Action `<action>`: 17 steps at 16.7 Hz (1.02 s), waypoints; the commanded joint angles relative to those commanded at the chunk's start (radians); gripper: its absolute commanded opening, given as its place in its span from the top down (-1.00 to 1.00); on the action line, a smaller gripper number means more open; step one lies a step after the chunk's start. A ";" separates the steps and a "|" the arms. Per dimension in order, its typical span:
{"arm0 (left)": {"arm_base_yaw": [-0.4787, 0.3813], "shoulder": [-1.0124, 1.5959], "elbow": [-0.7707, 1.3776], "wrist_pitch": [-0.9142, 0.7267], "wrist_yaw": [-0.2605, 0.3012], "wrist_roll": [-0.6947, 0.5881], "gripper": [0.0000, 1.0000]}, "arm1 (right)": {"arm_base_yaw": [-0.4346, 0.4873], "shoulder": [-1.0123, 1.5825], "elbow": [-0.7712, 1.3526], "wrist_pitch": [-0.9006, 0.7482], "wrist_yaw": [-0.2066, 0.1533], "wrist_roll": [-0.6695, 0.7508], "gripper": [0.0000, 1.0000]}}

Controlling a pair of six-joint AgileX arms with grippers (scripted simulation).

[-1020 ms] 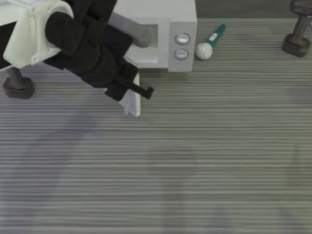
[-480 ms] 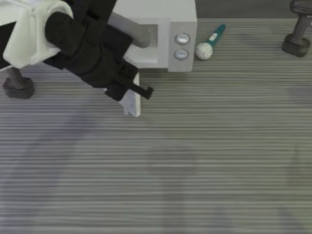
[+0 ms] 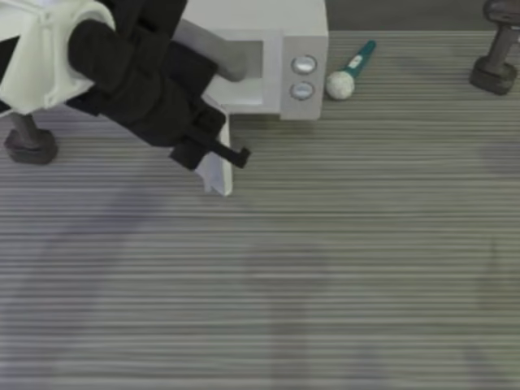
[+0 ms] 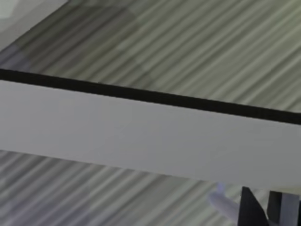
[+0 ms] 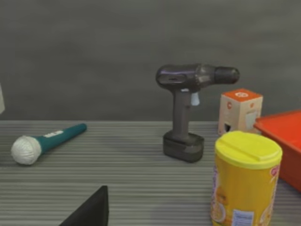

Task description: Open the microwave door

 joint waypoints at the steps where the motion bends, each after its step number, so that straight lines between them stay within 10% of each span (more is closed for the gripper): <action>1: 0.007 -0.005 -0.007 -0.003 0.009 0.018 1.00 | 0.000 0.000 0.000 0.000 0.000 0.000 -1.00; 17: 0.054 -0.041 -0.044 -0.018 0.068 0.129 1.00 | 0.000 0.000 0.000 0.000 0.000 0.000 -1.00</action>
